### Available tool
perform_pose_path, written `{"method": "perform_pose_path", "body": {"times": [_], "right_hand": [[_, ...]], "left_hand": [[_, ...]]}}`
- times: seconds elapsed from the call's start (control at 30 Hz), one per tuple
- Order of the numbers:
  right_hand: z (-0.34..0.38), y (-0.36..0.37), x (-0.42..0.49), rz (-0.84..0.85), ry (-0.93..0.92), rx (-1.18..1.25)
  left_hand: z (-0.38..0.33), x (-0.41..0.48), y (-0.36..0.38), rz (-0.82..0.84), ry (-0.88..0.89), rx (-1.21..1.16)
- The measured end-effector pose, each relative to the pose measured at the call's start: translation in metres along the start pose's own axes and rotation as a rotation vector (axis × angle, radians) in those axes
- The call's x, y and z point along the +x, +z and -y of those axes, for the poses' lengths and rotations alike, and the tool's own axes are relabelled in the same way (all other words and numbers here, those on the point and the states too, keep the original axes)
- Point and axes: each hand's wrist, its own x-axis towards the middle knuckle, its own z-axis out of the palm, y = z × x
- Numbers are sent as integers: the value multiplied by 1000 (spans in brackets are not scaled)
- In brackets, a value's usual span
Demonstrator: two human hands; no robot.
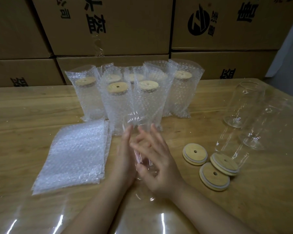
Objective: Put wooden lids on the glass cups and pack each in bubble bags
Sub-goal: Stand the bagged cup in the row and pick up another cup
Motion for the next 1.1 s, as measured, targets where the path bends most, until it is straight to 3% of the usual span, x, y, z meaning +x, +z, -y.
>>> {"method": "perform_pose_path", "body": {"times": [0.1, 0.2, 0.33, 0.6, 0.73, 0.93, 1.1], "right_hand": [[2, 0, -2, 25, -139, -92], [3, 2, -1, -65, -117, -98], [-1, 2, 4, -156, 90, 37], [-15, -3, 13, -216, 357, 472], [-16, -6, 14, -273, 477, 669], [-14, -8, 22, -369, 645, 907], [-14, -13, 21, -258, 843, 1128]], "left_hand": [[3, 1, -4, 32, -182, -158], [8, 6, -5, 94, -149, -161], [10, 13, 0, 55, 27, 69], [14, 18, 4, 13, 277, 206], [25, 12, 0, 103, 425, 469], [30, 5, -2, 137, 797, 780], [27, 2, -2, 182, 1060, 841]]}}
